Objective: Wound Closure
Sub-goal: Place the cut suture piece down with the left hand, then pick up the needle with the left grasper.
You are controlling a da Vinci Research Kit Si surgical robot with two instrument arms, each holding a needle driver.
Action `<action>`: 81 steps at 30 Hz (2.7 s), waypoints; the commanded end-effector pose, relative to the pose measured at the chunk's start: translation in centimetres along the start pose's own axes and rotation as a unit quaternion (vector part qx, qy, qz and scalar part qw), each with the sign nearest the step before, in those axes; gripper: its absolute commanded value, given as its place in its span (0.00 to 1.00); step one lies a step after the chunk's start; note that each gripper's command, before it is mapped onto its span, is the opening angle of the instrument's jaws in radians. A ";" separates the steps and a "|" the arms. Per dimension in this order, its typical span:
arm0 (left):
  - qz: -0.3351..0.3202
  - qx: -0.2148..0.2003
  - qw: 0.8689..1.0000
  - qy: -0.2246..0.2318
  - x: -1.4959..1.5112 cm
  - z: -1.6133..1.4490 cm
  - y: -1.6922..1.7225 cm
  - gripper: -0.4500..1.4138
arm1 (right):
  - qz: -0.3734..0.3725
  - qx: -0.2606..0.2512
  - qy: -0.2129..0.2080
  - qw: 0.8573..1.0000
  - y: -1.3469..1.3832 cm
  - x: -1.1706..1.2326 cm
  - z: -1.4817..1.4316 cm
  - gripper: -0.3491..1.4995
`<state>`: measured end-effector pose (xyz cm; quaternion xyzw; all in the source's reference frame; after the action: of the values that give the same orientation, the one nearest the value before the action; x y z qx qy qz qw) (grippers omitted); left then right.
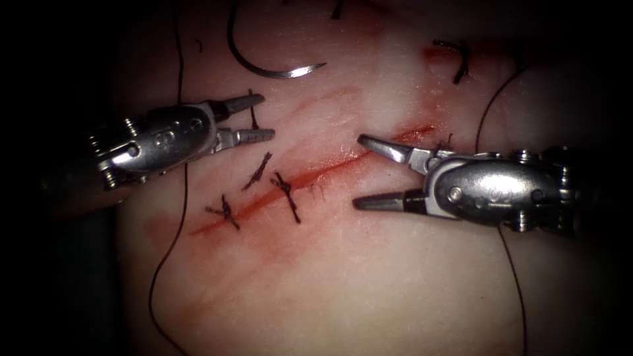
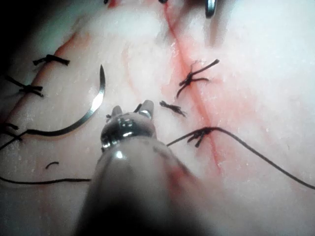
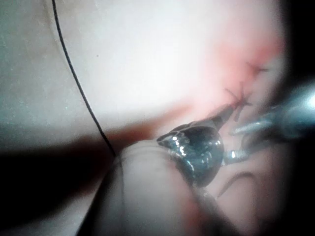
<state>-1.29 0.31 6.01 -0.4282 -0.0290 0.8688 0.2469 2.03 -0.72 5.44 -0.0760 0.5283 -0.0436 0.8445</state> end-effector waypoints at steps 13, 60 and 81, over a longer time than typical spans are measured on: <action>-0.117 -0.040 0.989 -0.075 -0.58 -0.07 -0.20 0.59 | 0.008 0.000 0.001 1.000 0.02 0.01 0.07 0.89; -0.020 -0.048 0.971 -0.235 0.96 0.57 -0.35 0.60 | 0.119 -0.006 -0.010 0.993 0.31 -0.02 -0.32 0.84; 0.081 -0.073 0.972 -0.206 1.13 0.49 -0.38 0.05 | 0.136 -0.005 -0.009 0.991 0.30 -0.02 -0.35 0.74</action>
<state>-2.02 1.17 5.45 -0.2760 -0.0847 0.9506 0.1140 1.64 -0.49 5.23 -0.0004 0.5250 0.0854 0.8468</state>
